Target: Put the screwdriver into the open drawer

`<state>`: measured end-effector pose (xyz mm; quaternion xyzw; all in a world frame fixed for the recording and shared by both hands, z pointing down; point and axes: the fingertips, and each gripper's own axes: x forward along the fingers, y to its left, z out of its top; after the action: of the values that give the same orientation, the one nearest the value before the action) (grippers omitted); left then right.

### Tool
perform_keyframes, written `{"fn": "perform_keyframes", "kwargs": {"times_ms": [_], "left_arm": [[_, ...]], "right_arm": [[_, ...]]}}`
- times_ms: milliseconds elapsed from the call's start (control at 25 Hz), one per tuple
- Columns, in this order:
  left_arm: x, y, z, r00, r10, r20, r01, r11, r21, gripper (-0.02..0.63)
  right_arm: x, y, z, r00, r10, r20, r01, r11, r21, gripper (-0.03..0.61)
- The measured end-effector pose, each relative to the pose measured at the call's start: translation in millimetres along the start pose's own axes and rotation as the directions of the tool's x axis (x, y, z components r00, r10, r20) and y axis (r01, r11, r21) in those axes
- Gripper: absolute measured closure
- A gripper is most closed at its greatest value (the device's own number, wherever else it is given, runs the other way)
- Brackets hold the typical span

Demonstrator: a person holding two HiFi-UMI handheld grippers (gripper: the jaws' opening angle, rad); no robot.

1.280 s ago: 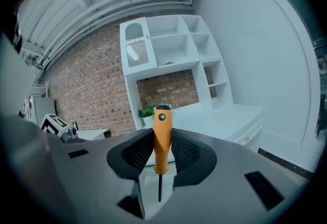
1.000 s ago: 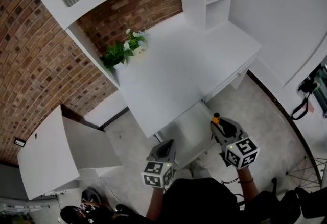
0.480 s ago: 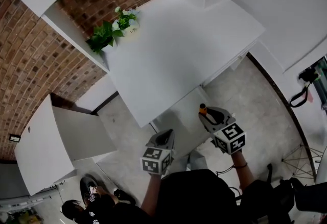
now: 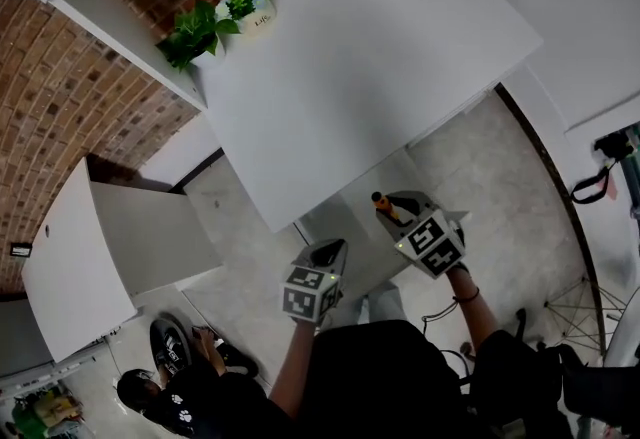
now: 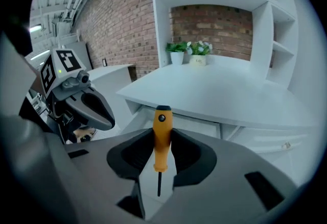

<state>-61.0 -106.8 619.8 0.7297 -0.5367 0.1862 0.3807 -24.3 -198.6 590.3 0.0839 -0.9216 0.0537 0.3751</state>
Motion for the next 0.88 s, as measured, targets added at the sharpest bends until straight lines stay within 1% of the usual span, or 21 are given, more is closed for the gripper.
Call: {"fn": "perform_keyframes", "kwargs": {"times_ms": [80,200,360,480,680,880], "left_arm": [[5.6,3.5,-4.0,1.0,-0.005,-0.018,0.005,1.0,-0.01,0.604],[12.2,11.5,-4.2,1.0,0.011,-0.021,-0.012,1.0,-0.015,0.604],[25.0,19.3,-5.5,0.999,0.01,-0.037,-0.011,1.0,-0.026,0.604],[34.6,23.0,-8.9,0.998,-0.002,-0.056,-0.001,0.999,-0.04,0.604],[46.6,22.2,-14.3,0.996,-0.024,-0.089,0.017,0.997,-0.076,0.604],[56.6,24.9,-22.1,0.994,-0.032,-0.105,0.021,0.994,-0.104,0.604]], "right_arm": [[12.0,3.8,-6.1,0.998,0.033,-0.063,-0.035,0.999,-0.04,0.468],[31.2,5.8,-15.2,0.989,0.07,-0.127,-0.081,0.993,-0.084,0.468],[54.2,4.7,-30.1,0.97,0.102,-0.22,-0.136,0.98,-0.147,0.468],[71.1,5.8,-42.1,0.948,0.125,-0.292,-0.183,0.966,-0.182,0.468],[96.1,6.9,-67.1,0.9,0.153,-0.407,-0.256,0.943,-0.213,0.468],[119.8,6.9,-85.4,0.862,0.169,-0.478,-0.304,0.927,-0.22,0.468]]}}
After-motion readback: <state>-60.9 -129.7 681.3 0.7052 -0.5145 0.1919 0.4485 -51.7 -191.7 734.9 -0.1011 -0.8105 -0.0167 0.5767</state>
